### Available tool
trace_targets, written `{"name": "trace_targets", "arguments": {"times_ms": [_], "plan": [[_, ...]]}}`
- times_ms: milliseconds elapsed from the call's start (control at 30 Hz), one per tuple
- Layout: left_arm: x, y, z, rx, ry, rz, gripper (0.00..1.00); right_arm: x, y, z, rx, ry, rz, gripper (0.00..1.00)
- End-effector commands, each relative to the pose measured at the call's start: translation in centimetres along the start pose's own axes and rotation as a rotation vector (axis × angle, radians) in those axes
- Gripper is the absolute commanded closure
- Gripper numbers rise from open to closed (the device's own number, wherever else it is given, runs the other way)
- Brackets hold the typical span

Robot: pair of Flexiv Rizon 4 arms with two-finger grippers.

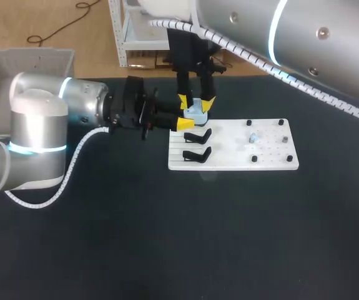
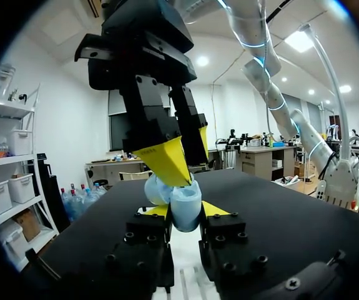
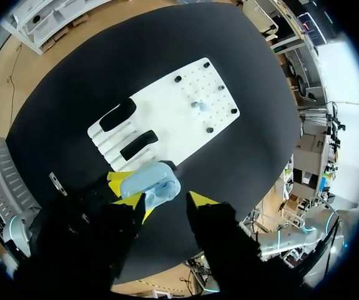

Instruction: Pick up each earbud case from the left stands, insert the matching earbuds, close the lid, and place the case in the box.

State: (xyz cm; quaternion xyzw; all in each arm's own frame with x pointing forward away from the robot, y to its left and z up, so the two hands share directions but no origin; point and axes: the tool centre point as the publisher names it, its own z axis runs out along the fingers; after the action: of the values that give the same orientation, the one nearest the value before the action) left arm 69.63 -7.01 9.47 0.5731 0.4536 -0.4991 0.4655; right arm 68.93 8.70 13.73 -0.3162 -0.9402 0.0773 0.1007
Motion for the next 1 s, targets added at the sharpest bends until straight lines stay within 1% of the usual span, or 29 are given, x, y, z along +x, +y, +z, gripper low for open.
{"name": "trace_targets", "arguments": {"times_ms": [33,100,133,167,267,300,400,467,500,567,600,633,767,800,900,1000], "plan": [[0.0,-0.3,0.0,-0.006,0.000,0.003,1.00,0.4,-1.3,-0.7,-0.041,-0.007,0.000,0.28],[0.0,-0.3,0.0,-0.006,0.000,0.003,1.00,0.7,-2.0,-1.3,-0.067,-0.007,-0.003,0.30],[0.0,-0.3,0.0,-0.006,0.000,0.003,1.00,0.8,-2.4,-1.5,-0.071,0.006,-0.002,0.31],[0.0,-0.3,0.0,-0.006,0.000,0.003,1.00,0.9,-2.9,-1.6,-0.080,0.038,-0.007,0.32],[0.0,-0.3,0.0,-0.006,0.000,0.003,1.00,0.9,-4.3,-2.0,-0.107,0.066,-0.028,0.31],[0.0,-0.3,0.0,-0.006,0.000,0.003,1.00,0.9,-4.6,-2.0,-0.121,0.076,-0.049,0.29],[0.0,-0.3,0.0,-0.006,0.000,0.003,1.00,0.8,-5.7,-2.5,-0.194,0.113,-0.124,0.31],[0.0,-0.3,0.0,-0.006,0.000,0.003,1.00,0.7,-6.4,-2.9,-0.255,0.109,-0.192,0.30],[0.0,-0.3,0.0,-0.006,0.000,0.003,1.00,0.7,-6.8,-3.1,-0.269,0.098,-0.233,0.29],[0.0,-0.3,0.0,-0.006,0.000,0.003,1.00,0.6,-7.5,-3.4,-0.301,0.038,-0.314,0.27],[0.0,-0.3,0.0,-0.006,0.000,0.003,1.00,0.6,-7.8,-3.6,-0.319,0.026,-0.353,0.28],[0.0,-0.3,0.0,-0.006,0.000,0.003,1.00,0.6,-8.1,-3.8,-0.334,-0.005,-0.392,0.27],[0.0,-0.3,0.0,-0.006,0.000,0.003,1.00,0.3,-9.0,-4.3,-0.380,-0.138,-0.501,0.39],[0.0,-0.3,0.0,-0.006,0.000,0.003,1.00,0.0,-9.2,-4.4,-0.385,-0.165,-0.515,0.44],[0.0,-0.3,0.0,-0.006,0.000,0.003,1.00,-0.8,-9.8,-4.6,-0.410,-0.219,-0.568,0.37],[0.0,-0.3,0.0,-0.006,0.000,0.003,1.00,-1.5,-10.4,-4.7,-0.439,-0.236,-0.612,0.33]]}}
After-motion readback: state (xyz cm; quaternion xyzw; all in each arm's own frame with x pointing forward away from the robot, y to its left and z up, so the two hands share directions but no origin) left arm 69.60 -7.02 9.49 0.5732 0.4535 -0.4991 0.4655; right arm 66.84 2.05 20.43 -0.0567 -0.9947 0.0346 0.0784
